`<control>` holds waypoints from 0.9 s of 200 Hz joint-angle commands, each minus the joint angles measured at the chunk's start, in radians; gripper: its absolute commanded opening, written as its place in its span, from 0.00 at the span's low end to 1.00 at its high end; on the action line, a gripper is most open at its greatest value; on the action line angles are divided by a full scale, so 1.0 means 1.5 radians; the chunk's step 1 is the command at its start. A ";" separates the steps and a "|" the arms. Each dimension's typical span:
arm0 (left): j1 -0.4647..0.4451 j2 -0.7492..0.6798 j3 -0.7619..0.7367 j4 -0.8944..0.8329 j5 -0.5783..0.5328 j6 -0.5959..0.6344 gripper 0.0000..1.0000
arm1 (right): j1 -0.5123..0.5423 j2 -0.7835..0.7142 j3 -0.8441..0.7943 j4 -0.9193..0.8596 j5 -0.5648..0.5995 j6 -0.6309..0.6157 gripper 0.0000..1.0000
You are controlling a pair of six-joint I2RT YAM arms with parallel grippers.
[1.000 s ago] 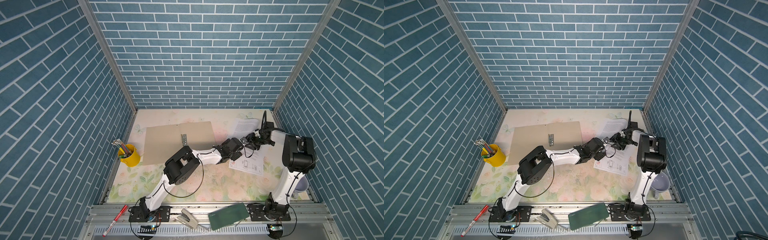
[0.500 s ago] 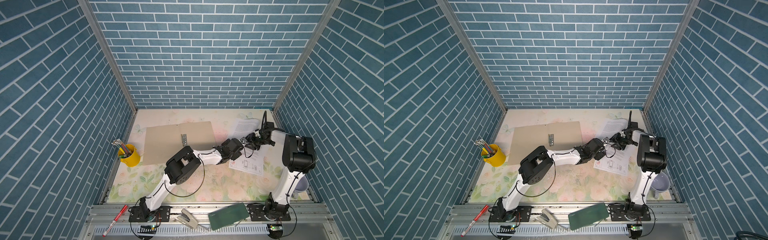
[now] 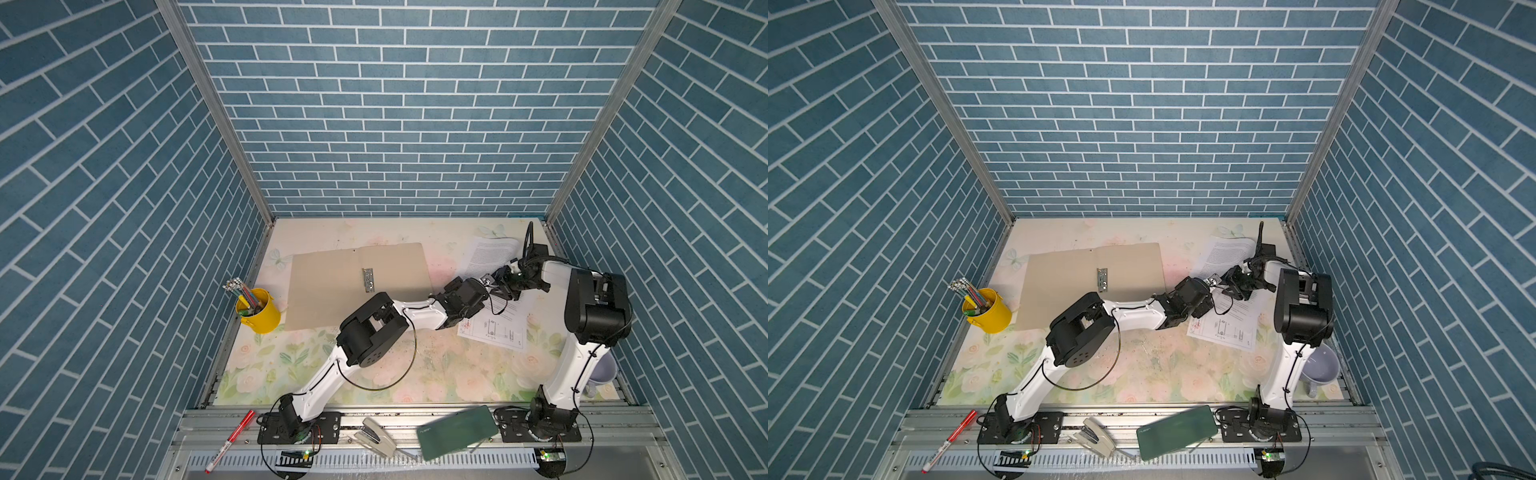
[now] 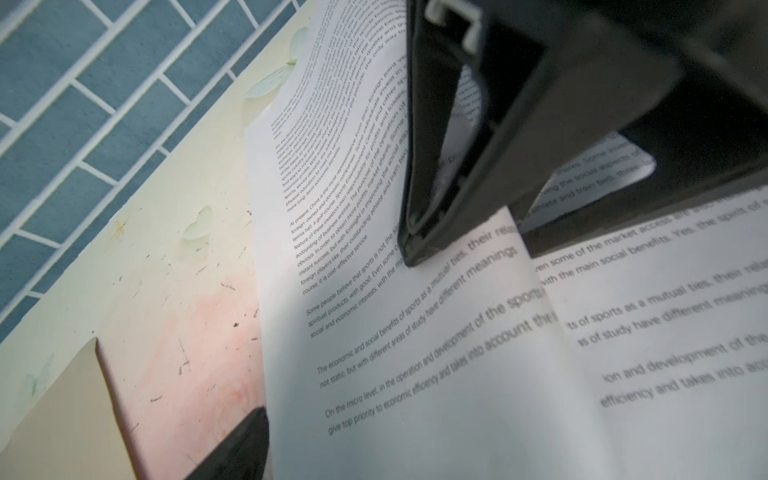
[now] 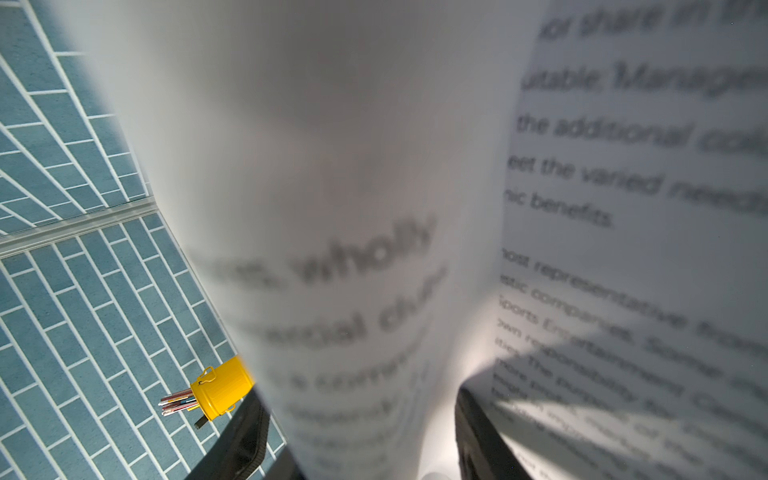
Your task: Put the files into the folder
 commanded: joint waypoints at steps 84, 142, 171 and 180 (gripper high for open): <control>-0.012 0.017 0.008 0.045 -0.051 -0.008 0.80 | -0.004 0.027 0.043 -0.071 0.014 -0.028 0.48; -0.017 0.016 0.005 0.061 -0.051 -0.006 0.72 | -0.004 0.032 0.070 -0.109 0.013 -0.025 0.48; -0.019 0.008 -0.004 0.076 -0.052 -0.007 0.66 | -0.004 0.039 0.092 -0.132 0.008 -0.026 0.49; -0.019 0.006 -0.009 0.082 -0.052 -0.007 0.65 | -0.004 0.041 0.098 -0.142 0.004 -0.027 0.50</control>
